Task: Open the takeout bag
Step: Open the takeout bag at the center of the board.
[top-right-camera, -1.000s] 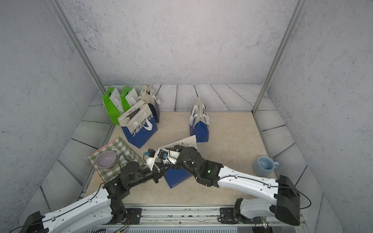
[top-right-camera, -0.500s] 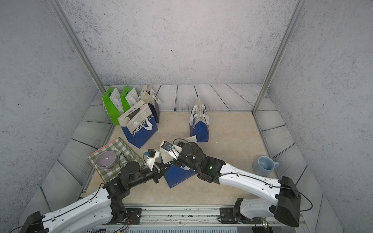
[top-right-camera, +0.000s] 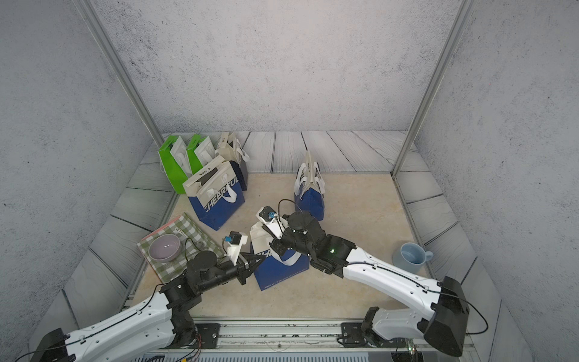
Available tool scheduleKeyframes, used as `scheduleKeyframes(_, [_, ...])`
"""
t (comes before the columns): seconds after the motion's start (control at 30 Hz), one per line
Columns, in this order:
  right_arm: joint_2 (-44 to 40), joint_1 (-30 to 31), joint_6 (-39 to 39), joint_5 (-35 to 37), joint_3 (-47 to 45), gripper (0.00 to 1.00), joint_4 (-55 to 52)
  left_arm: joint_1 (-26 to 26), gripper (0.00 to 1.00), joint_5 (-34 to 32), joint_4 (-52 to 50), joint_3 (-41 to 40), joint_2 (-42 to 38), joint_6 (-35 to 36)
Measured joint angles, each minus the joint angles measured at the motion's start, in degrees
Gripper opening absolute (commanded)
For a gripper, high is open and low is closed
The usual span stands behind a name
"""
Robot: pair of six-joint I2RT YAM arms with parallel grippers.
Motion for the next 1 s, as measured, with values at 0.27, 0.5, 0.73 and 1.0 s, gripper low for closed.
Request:
scheduleKeyframes(0.27, [0.44, -1.77, 2.99, -4.35, 3.50, 0.00, -5.51, 0.00, 0.00, 0.02, -0.17, 0.00, -0.33, 0.87])
scheduleKeyframes(0.5, [1.95, -2.78, 4.04, -7.17, 7.48, 0.00, -11.23, 0.00, 0.00, 0.02, -0.63, 0.00, -0.52, 1.16])
scheduleKeyframes(0.73, [3.19, -4.28, 5.09, -11.10, 11.10, 0.00, -16.85, -0.11, 0.00, -0.04, -0.98, 0.00, -0.66, 1.95])
scheduleKeyframes(1.0, [4.72, -6.10, 6.05, -15.82, 14.16, 0.00, -21.09, -0.11, 0.00, -0.33, -1.38, 0.00, -0.79, 2.60])
